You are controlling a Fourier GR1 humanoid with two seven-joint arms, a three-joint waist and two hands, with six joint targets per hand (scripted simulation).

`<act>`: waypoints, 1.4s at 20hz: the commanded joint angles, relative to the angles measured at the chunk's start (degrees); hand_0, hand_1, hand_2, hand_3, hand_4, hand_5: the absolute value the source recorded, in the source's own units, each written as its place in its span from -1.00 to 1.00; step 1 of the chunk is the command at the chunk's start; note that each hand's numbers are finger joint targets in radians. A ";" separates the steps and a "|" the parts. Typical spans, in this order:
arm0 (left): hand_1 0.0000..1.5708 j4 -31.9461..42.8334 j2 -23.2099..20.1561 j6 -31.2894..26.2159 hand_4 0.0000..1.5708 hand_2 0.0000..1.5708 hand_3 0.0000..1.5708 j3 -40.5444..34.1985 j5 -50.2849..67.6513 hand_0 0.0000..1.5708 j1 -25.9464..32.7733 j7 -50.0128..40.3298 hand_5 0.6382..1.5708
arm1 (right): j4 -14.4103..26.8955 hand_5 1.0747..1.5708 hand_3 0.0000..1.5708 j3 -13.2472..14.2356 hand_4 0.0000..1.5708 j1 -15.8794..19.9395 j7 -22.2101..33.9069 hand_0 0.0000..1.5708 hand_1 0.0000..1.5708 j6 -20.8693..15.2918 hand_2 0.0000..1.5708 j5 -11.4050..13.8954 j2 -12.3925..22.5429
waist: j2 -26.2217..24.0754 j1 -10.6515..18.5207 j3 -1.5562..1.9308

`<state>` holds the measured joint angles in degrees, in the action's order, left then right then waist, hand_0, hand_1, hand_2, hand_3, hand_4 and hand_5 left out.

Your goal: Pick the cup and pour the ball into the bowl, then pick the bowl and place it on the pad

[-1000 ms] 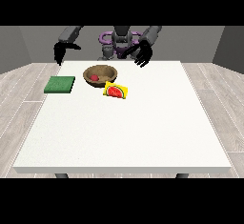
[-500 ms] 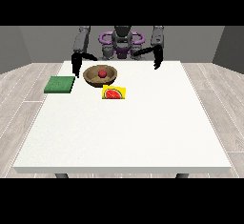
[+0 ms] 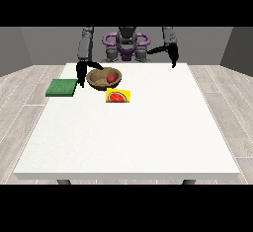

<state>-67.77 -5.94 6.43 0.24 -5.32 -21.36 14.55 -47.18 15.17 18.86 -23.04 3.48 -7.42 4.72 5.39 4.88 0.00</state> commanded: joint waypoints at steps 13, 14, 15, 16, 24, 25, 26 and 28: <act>-1.00 -6.77 -2.34 -4.79 -0.57 -1.00 -1.00 -1.09 1.55 -1.00 -1.35 -0.30 1.00 | 15.54 0.68 -0.39 1.44 0.00 -0.86 -2.50 1.00 1.00 -12.13 1.00 2.90 2.10 | 6.50 4.51 -0.08; -1.00 -7.48 -1.20 -3.36 -0.40 -1.00 -1.00 -0.43 0.72 -1.00 -3.18 -0.14 0.99 | 15.47 0.73 0.38 0.11 0.08 -0.07 -2.59 1.00 1.00 -15.34 1.00 5.85 3.77 | 8.34 5.46 -0.12; -1.00 -7.04 -1.46 -4.21 -0.34 -1.00 -1.00 0.13 0.55 -1.00 -1.83 0.18 0.97 | 14.84 0.82 0.92 -1.38 0.14 -1.58 -2.88 1.00 1.00 -18.66 1.00 8.50 3.89 | 7.62 6.34 -0.24; -1.00 -7.20 -0.72 -3.97 -0.28 -1.00 -1.00 0.31 0.85 -1.00 -2.50 -1.43 0.95 | 14.49 0.86 1.00 -2.43 0.17 -2.85 -3.75 1.00 1.00 -20.65 1.00 10.46 4.23 | 7.14 6.03 -0.22; -1.00 -1.85 -1.61 -5.53 0.22 -1.00 -1.00 -2.57 3.25 -1.00 -1.77 -2.24 0.68 | 8.76 0.98 0.33 -7.33 0.10 2.18 16.23 1.00 1.00 -28.79 1.00 16.49 5.61 | -1.22 4.74 -0.26; -1.00 0.26 -0.58 -4.31 0.23 -1.00 -1.00 -2.04 2.09 -1.00 2.51 0.48 0.68 | 7.18 0.99 0.21 -8.85 0.10 1.52 19.91 1.00 1.00 -29.04 1.00 17.27 4.56 | -4.88 2.76 -0.30; -1.00 0.20 -2.54 -6.87 0.24 -1.00 -1.00 -2.94 3.58 -1.00 4.49 -1.58 0.68 | 7.16 0.97 0.20 -9.34 0.07 0.74 21.88 1.00 1.00 -28.44 1.00 17.60 4.83 | -7.83 2.92 -0.18; -1.00 4.76 -3.77 -5.54 0.26 -1.00 -1.00 -5.66 3.50 -1.00 4.37 0.60 0.67 | 3.25 0.97 0.23 -12.99 0.05 5.46 32.40 1.00 1.00 -26.32 1.00 19.90 5.59 | -11.24 -2.32 -0.25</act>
<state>-67.46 -8.42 1.01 -3.08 -2.49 -19.74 14.30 -41.48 6.41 21.73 -4.58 -23.22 9.29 10.28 0.32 6.98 -0.80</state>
